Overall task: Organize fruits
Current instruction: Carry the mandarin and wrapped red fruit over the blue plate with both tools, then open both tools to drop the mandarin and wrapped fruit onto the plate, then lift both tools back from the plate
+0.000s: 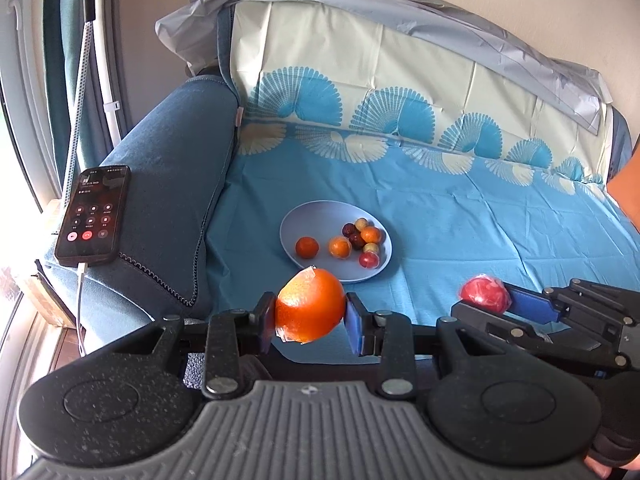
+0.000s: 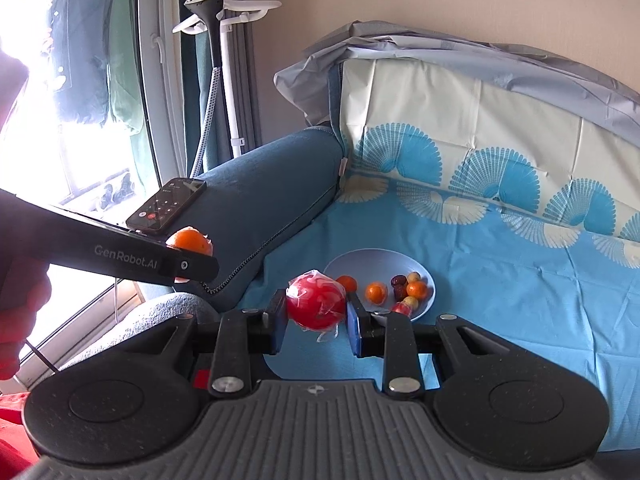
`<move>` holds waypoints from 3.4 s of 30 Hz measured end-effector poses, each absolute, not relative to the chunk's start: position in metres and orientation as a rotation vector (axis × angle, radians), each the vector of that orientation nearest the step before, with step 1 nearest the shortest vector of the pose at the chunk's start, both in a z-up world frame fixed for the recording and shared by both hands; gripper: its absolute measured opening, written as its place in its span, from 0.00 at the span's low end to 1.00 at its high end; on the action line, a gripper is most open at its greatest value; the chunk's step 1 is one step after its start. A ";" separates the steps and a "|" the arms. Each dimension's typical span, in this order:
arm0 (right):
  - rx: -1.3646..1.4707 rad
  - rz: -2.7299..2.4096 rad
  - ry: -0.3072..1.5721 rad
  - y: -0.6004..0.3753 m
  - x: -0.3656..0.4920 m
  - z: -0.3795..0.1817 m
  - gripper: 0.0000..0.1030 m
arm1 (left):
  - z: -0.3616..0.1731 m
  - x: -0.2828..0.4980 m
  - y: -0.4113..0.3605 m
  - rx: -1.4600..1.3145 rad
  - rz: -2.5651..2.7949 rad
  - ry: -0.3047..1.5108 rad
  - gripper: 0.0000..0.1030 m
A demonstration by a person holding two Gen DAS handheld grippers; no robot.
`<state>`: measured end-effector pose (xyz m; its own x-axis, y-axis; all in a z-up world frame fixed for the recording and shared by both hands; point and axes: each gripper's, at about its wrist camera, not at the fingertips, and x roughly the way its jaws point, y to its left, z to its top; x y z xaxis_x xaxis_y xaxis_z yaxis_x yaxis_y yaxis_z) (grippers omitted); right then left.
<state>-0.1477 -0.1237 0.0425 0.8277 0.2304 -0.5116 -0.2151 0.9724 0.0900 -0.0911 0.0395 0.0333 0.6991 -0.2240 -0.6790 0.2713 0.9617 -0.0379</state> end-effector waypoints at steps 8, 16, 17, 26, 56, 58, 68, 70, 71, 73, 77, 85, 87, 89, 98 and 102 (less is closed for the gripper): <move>0.048 0.216 0.579 -0.130 -0.127 0.036 0.30 | 0.029 -0.063 0.031 0.071 -0.284 0.757 0.39; 0.081 0.142 0.610 -0.147 -0.070 0.012 0.30 | 0.015 0.005 0.001 0.097 -0.325 0.767 0.39; 0.083 0.135 0.618 -0.150 -0.061 0.007 0.30 | 0.011 0.015 -0.004 0.098 -0.329 0.772 0.39; 0.113 0.089 0.671 -0.166 0.026 -0.040 0.30 | -0.039 0.106 -0.034 0.131 -0.343 0.852 0.39; 0.146 0.116 0.808 -0.188 0.115 -0.109 0.95 | -0.087 0.178 -0.059 0.261 -0.250 0.909 1.00; 0.145 0.097 0.817 -0.185 0.097 -0.100 0.97 | -0.081 0.165 -0.054 0.252 -0.226 0.932 1.00; 0.115 -0.012 0.795 -0.163 0.016 -0.055 0.99 | -0.054 0.077 -0.026 0.211 -0.209 0.940 1.00; 0.117 -0.027 0.789 -0.161 0.003 -0.049 0.99 | -0.050 0.062 -0.023 0.216 -0.201 0.930 1.00; 0.115 -0.031 0.790 -0.161 -0.003 -0.046 0.99 | -0.048 0.055 -0.021 0.211 -0.201 0.924 1.00; 0.104 -0.037 0.784 -0.161 -0.013 -0.040 0.99 | -0.043 0.044 -0.018 0.203 -0.202 0.919 1.00; 0.081 -0.049 0.780 -0.159 -0.030 -0.030 0.99 | -0.034 0.027 -0.016 0.202 -0.199 0.899 1.00; 0.073 -0.062 0.738 -0.155 -0.049 -0.015 0.99 | -0.024 0.012 -0.014 0.203 -0.192 0.884 1.00; 0.070 -0.065 0.734 -0.153 -0.051 -0.014 0.99 | -0.024 0.012 -0.014 0.200 -0.193 0.890 1.00; 0.070 -0.070 0.737 -0.153 -0.052 -0.014 0.99 | -0.024 0.012 -0.015 0.209 -0.191 0.896 1.00; 0.067 -0.076 0.754 -0.152 -0.047 -0.018 0.99 | -0.028 0.014 -0.012 0.217 -0.113 0.883 1.00; 0.064 -0.078 0.758 -0.151 -0.045 -0.020 0.99 | -0.033 0.019 -0.008 0.202 -0.138 0.904 1.00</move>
